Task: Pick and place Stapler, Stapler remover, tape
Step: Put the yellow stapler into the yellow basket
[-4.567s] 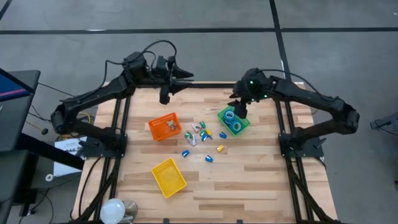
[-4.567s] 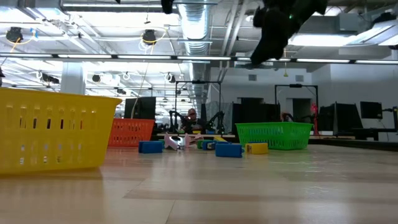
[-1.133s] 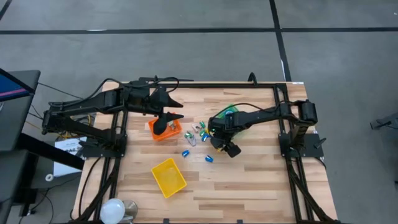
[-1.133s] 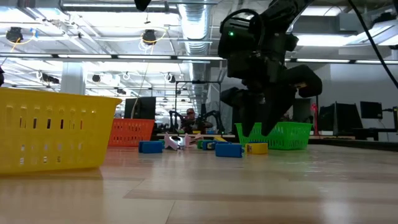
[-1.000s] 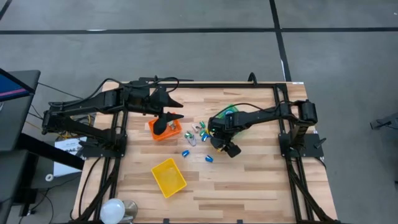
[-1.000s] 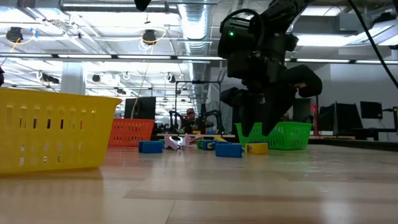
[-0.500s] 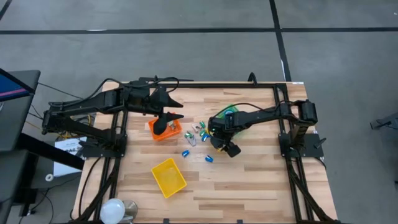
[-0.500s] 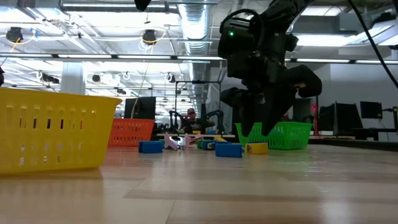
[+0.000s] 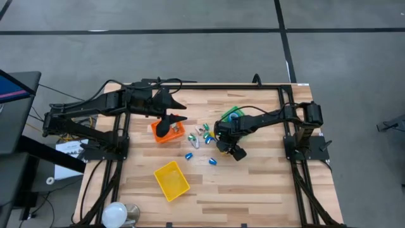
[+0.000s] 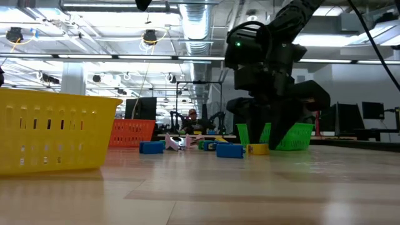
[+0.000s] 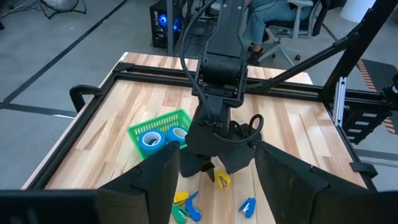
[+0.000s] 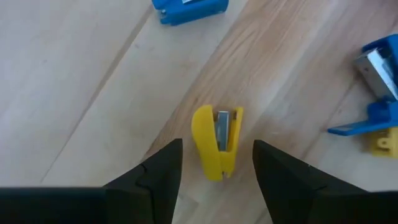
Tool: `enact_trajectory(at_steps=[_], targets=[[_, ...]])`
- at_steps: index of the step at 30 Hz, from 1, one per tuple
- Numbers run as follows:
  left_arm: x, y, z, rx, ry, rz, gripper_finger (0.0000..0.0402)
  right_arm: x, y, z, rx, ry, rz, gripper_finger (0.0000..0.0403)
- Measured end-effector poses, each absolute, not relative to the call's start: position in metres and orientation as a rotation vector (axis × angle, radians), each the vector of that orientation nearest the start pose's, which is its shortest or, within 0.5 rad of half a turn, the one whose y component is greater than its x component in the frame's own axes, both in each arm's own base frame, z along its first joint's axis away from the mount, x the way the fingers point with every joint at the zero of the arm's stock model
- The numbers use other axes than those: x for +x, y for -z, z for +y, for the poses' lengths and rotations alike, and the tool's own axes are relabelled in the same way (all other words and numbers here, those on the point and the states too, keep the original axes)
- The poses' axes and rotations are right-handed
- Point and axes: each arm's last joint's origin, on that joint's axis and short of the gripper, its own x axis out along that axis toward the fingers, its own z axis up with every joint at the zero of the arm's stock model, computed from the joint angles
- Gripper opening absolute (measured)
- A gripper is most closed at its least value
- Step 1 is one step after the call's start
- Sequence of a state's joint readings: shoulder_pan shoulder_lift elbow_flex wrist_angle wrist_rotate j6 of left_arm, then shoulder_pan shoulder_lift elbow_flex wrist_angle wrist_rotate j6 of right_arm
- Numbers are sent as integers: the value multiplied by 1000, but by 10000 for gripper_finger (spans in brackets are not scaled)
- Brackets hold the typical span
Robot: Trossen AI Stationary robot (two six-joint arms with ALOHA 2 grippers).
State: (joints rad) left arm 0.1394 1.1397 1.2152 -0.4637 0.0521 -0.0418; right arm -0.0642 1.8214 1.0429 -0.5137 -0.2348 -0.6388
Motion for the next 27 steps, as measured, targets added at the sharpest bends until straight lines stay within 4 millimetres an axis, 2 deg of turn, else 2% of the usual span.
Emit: enact_trajectory(at_steps=[12,27], targets=[[237,-385,32,-78,-94,380,199,321,-128,-15,-367,-552,1175,160],[237,-387,32,-77,-94,366,199,322,-129,-15,-371,-544,1165,92]])
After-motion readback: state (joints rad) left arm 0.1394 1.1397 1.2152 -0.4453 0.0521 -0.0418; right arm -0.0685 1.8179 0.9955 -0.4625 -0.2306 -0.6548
